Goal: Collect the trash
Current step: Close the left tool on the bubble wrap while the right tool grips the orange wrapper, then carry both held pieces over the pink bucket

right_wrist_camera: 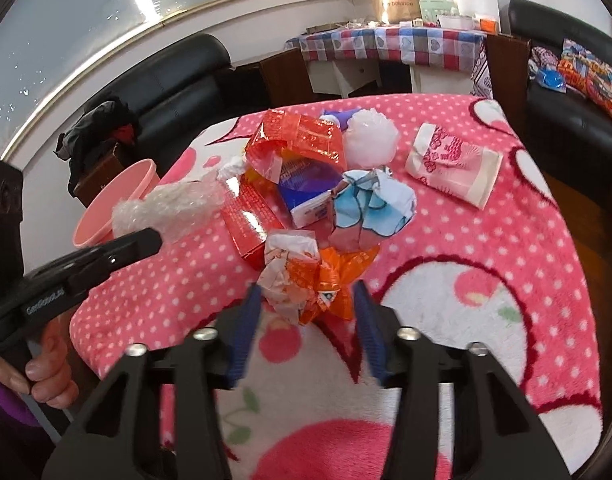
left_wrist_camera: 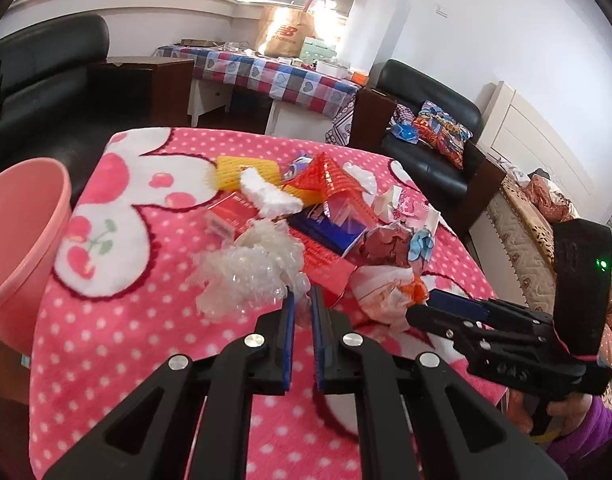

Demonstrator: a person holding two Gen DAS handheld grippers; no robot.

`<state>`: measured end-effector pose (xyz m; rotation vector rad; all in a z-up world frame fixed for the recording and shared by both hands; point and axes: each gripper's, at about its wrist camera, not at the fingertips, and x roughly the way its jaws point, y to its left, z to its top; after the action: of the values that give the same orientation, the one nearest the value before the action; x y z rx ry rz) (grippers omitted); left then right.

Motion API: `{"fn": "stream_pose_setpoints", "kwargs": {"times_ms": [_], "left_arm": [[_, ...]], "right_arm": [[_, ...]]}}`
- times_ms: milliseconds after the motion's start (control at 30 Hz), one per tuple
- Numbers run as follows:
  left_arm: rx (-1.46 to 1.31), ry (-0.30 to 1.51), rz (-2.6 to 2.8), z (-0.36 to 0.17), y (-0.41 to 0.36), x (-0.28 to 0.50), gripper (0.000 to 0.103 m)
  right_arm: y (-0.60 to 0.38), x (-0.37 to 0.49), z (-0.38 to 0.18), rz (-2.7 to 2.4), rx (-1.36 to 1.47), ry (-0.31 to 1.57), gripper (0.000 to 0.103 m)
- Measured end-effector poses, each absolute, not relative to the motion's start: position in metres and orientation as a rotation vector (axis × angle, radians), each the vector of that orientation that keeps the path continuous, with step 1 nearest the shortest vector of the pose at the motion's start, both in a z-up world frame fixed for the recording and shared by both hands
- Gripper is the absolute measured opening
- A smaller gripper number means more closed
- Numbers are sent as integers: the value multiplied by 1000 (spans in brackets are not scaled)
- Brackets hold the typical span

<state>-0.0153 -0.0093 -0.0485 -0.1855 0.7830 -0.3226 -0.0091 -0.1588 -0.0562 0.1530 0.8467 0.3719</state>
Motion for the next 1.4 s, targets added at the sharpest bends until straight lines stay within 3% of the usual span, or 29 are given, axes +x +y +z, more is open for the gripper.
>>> {"fn": "stream_pose_setpoints", "kwargs": {"times_ms": [33,100,200,767,1400], "left_arm": [[-190,782,-323,-48,-7,-18,7],[-192,778,-322,-47,-3,-22,7],[-196,768,-317,-45,3,-29,7],[-232,755,-292,-43,25,-45,7],[-206,649,-153,-12,71,-66,7]], "right_arm": [[-156,-9,-58,371,145,852,39],[-152,-9,-59,365,130,859,23],[-151,-12,-59,357,131,857,13],[-148,-51,-52,383,63,885,12],[-88,-27,8,549,18,702,12]]}}
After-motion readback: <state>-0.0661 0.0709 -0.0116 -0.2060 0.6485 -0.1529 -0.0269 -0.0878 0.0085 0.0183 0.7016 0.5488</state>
